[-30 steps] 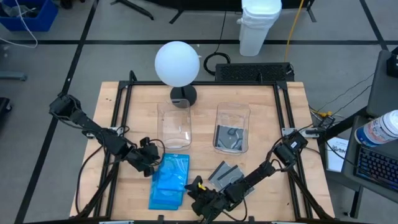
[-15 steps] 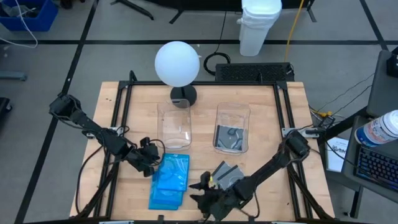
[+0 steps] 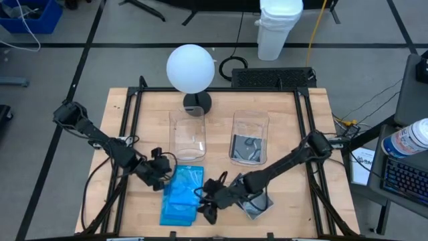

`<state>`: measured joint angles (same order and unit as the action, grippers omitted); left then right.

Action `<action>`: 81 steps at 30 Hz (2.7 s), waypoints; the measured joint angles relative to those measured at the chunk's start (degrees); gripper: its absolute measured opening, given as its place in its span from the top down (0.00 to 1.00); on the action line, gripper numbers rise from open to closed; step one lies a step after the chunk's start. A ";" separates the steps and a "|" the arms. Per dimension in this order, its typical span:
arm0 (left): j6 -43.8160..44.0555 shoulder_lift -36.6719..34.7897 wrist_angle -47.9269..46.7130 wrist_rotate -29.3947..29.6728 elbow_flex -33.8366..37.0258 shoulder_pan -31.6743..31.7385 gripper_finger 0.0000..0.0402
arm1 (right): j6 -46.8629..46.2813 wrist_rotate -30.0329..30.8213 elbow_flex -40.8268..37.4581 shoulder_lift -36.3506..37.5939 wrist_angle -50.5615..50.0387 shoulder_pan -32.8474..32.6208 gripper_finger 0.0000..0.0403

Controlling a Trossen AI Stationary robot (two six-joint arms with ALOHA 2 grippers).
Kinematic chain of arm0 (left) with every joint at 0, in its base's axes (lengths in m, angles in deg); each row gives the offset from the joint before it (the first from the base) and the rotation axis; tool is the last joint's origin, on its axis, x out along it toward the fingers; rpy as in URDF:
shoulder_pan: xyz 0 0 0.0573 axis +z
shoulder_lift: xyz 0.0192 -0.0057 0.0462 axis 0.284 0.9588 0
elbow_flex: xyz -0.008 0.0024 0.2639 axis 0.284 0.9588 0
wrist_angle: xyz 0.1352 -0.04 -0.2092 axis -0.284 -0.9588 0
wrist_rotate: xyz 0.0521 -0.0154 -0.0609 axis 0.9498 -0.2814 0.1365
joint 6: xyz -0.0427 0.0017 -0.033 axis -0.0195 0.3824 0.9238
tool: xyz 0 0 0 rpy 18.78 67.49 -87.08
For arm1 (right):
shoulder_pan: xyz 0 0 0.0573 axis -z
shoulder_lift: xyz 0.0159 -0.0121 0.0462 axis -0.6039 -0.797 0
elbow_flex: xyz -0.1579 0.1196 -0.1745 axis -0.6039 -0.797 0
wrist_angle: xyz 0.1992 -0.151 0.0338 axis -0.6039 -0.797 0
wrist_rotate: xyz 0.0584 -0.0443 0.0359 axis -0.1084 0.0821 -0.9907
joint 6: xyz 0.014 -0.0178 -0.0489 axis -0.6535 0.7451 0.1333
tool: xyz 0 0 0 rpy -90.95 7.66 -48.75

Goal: Pick & place jewel cases by type
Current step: Put the blue CD case into the left transparent bin

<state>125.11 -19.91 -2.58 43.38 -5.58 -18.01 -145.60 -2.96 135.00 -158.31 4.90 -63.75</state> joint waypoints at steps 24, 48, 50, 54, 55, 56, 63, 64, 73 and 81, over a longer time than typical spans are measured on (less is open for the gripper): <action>-1.10 -0.02 -0.81 5.26 0.00 -5.76 0.91 | -14.92 0.16 -13.20 -0.03 5.23 6.19 0.53; -0.82 7.02 4.51 4.42 0.02 -5.76 0.91 | -13.49 -2.39 -19.77 -0.01 15.44 9.01 0.53; -0.95 7.89 4.56 4.52 0.02 -5.65 0.91 | -13.40 -2.39 -19.77 -0.01 15.66 9.01 0.53; -0.98 8.22 4.14 4.81 0.04 -5.65 0.91 | -12.76 -2.20 -19.77 -0.01 15.63 9.14 0.53; -1.00 8.22 3.76 4.82 0.04 -5.65 0.91 | -12.31 -1.89 -19.77 -0.01 15.66 9.14 0.53; -1.02 8.22 3.25 4.88 0.04 -5.65 0.91 | -12.05 -1.25 -19.77 -0.01 15.68 9.14 0.53; -1.60 8.13 1.14 6.15 -0.16 -4.75 0.91 | -10.72 -0.95 -19.77 -0.01 15.83 9.17 0.53; -2.09 8.13 0.69 6.17 -0.57 -4.36 0.91 | -10.52 -0.91 -19.77 -0.01 15.83 9.17 0.53; -6.72 8.37 -2.41 2.58 -7.04 -1.77 0.91 | -8.81 -0.89 -19.72 -1.06 18.04 9.17 0.53; -6.09 11.35 -3.67 1.98 -8.41 -1.72 0.91 | -10.82 -1.15 -19.62 -4.98 25.78 9.10 0.53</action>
<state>119.02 -8.56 -6.25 45.36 -14.00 -19.73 -156.42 -4.11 115.38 -163.29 30.68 -54.65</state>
